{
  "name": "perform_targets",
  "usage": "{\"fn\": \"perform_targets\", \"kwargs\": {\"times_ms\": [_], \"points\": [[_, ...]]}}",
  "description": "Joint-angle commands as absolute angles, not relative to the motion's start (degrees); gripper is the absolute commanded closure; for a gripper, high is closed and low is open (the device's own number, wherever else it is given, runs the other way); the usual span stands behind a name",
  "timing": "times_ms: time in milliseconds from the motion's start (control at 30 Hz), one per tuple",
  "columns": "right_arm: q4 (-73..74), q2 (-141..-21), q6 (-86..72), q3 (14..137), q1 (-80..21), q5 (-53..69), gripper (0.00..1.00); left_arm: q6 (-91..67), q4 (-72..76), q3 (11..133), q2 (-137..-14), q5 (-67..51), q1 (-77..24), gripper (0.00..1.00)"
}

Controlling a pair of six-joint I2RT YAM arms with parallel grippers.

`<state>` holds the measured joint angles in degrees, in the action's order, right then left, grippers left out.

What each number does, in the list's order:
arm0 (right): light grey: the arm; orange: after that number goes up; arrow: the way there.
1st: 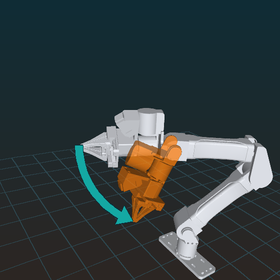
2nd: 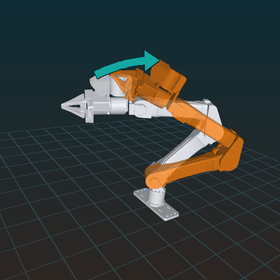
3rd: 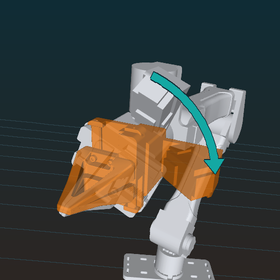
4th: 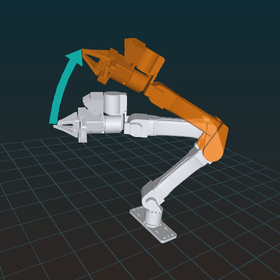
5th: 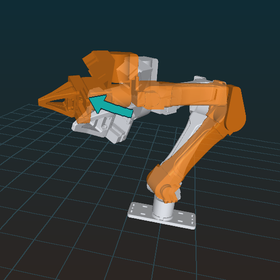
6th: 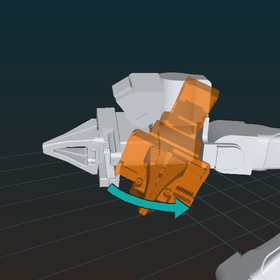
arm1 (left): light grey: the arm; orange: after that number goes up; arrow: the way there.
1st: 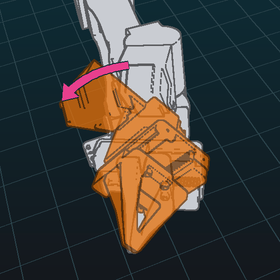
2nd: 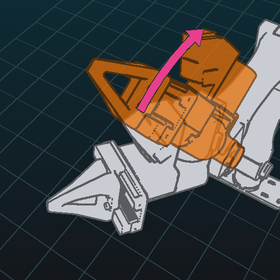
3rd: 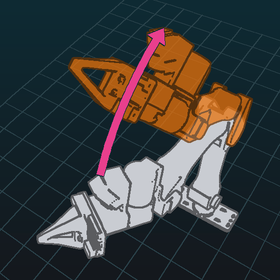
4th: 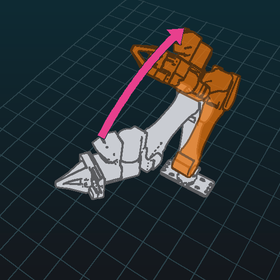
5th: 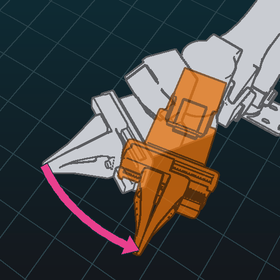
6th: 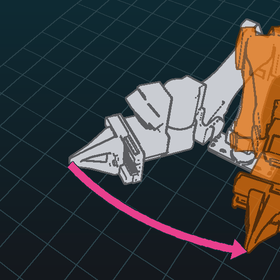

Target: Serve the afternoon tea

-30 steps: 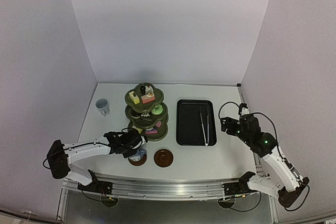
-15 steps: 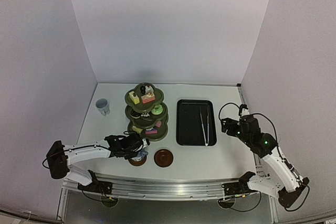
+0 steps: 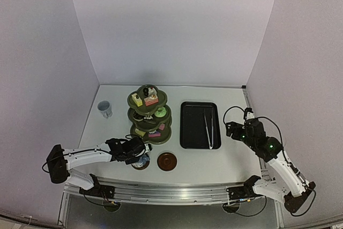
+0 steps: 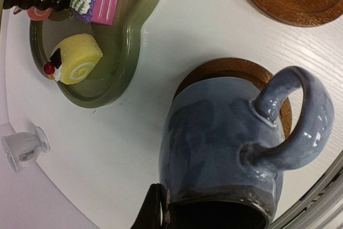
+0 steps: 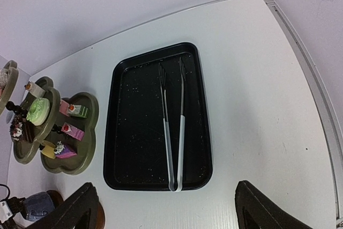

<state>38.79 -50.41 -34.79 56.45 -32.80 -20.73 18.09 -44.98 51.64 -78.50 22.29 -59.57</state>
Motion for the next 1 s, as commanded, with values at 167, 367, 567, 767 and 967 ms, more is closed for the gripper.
{"fn": "perform_targets", "kwargs": {"times_ms": [167, 367, 567, 767, 967], "points": [[38.98, -50.05, -35.69, 56.19, -33.03, -21.76, 0.14, 17.63, -42.75, 55.67, -79.47, 21.39, -59.68, 1.00], [39.02, -49.66, -35.47, 56.17, -33.04, -22.01, 0.14, 19.01, -43.61, 55.02, -79.89, 20.81, -59.68, 1.00], [38.97, -49.59, -35.67, 55.87, -33.04, -21.90, 0.14, 19.65, -44.54, 55.19, -79.91, 20.49, -59.68, 1.00], [39.10, -49.37, -35.74, 55.89, -32.99, -21.71, 0.14, 18.31, -46.54, 57.27, -82.06, 19.36, -59.67, 0.85], [39.33, -48.49, -36.30, 55.59, -32.99, -21.69, 0.14, 18.24, -46.72, 57.89, -81.87, 19.79, -59.68, 0.79]]}}
